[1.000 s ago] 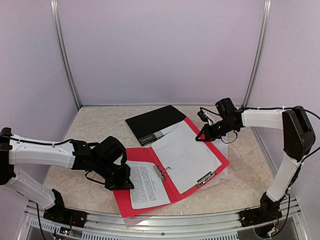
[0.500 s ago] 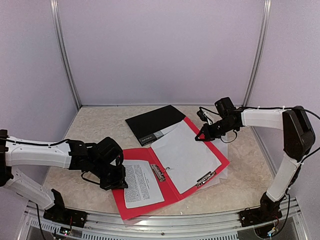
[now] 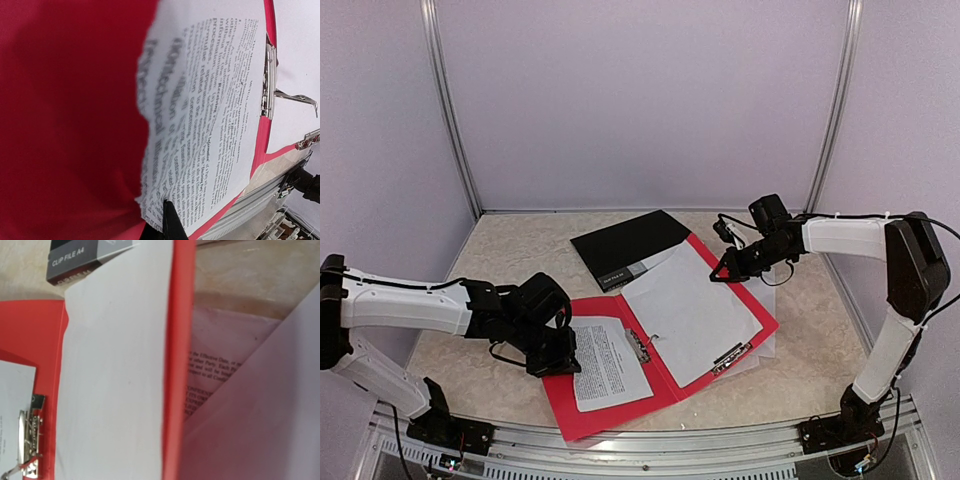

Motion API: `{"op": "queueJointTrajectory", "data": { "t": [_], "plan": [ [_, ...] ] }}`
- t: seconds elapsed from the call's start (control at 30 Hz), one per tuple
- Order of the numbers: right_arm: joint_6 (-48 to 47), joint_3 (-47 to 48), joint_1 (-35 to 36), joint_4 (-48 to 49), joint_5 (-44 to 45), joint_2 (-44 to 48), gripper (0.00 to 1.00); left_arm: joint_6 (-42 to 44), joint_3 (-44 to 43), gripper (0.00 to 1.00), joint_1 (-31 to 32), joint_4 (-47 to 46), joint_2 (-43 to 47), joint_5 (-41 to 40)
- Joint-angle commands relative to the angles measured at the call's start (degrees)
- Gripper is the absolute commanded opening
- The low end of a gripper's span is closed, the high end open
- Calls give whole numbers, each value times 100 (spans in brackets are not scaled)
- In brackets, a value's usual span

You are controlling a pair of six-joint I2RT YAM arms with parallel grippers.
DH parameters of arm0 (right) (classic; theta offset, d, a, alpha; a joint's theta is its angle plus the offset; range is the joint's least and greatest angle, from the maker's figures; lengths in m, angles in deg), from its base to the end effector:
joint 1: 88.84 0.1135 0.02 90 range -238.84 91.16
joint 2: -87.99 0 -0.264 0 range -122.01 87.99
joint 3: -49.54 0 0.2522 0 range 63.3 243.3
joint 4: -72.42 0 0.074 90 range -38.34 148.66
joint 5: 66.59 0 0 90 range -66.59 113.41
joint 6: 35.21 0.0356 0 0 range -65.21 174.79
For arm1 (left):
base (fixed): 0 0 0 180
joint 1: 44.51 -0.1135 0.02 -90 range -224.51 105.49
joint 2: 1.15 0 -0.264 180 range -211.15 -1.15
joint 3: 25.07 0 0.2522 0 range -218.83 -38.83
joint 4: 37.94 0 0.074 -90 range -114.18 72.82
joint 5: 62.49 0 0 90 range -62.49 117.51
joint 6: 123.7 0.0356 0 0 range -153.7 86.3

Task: Put the files into the folder
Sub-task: Place the file on the spring clip of the folder.

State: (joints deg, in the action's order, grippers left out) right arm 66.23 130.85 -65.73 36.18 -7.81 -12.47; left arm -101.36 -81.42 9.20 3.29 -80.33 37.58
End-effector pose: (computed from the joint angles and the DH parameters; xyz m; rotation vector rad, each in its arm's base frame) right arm 0.3289 0.1604 0.2044 -0.4846 2.5380 0.9249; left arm 0.1433 -0.2057 0.1769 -0.3022 2.9690 -0.7279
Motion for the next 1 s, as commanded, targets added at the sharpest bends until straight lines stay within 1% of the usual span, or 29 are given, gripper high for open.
{"op": "queueJointTrajectory", "data": {
  "t": [0.0,0.13,0.37,0.5,0.63,0.7,0.87,0.97],
  "plan": [
    [-48,74,83,-118,81,84,0,-28,-33,0,-53,-204,-113,-27],
    [-26,49,113,-117,107,121,0,-87,-120,0,-81,-132,-143,-111],
    [-7,50,159,-109,116,172,0,-385,35,0,-28,-125,148,-302],
    [-34,91,167,-139,108,142,0,-330,-127,1,53,-111,6,-271],
    [-76,101,168,-178,149,162,0,-301,-214,5,68,-92,-188,-179],
    [-73,86,168,-193,168,180,0,-292,-215,9,67,-68,-174,-145],
    [-90,100,167,-184,177,192,0,-292,-214,12,87,62,-86,-127],
    [-89,109,167,-195,176,173,0,-292,-223,16,98,89,-43,-97]
  ]
}}
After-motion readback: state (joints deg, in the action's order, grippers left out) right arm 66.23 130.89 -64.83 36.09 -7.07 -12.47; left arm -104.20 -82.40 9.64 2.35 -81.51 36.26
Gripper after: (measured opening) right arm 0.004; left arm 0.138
